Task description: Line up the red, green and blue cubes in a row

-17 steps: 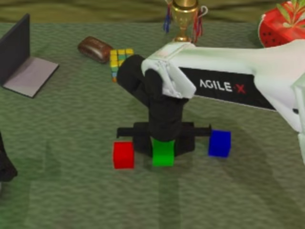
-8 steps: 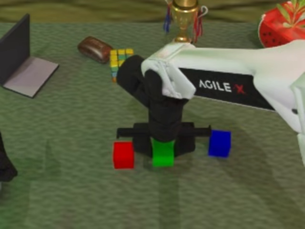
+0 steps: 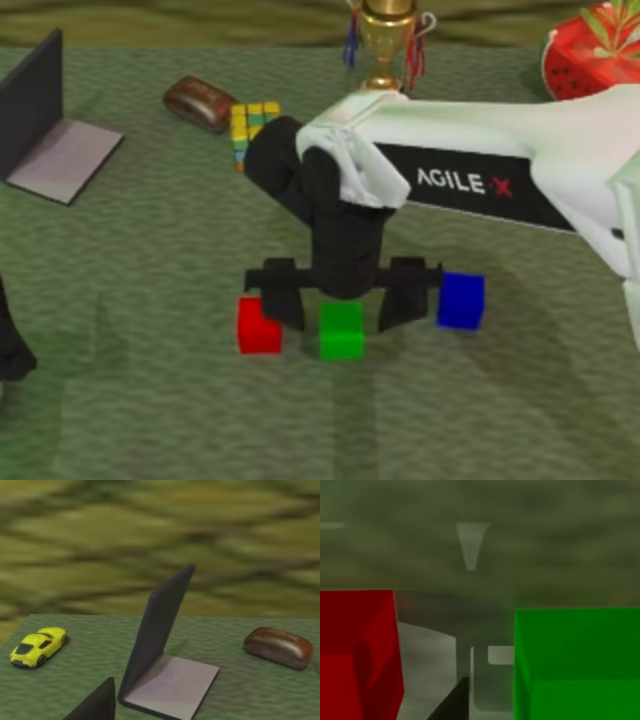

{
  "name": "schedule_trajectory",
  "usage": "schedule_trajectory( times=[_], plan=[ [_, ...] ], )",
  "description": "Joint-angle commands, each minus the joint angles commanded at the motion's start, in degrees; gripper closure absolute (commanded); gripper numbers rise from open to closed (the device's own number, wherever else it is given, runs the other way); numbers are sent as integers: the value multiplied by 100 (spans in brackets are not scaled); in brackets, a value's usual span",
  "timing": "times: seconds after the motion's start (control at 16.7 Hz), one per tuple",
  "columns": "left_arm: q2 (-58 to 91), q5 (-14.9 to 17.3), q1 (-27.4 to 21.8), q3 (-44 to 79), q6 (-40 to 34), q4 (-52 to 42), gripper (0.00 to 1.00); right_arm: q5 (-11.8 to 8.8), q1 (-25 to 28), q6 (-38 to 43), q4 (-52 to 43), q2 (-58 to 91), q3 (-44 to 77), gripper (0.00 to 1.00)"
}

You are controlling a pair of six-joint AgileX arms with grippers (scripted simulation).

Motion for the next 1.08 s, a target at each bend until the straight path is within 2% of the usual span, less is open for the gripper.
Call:
schedule_trajectory(
  times=[0.54,0.9,1.08],
  plan=[
    [0,0,0,0,0,0,0,0,-8,-2,-21,-6,21,0],
    [0,0,0,0,0,0,0,-6,30,8,-1125,-240,813,0],
    [0,0,0,0,0,0,0,-4,41,-6,-1378,-345,1036,0]
  ],
)
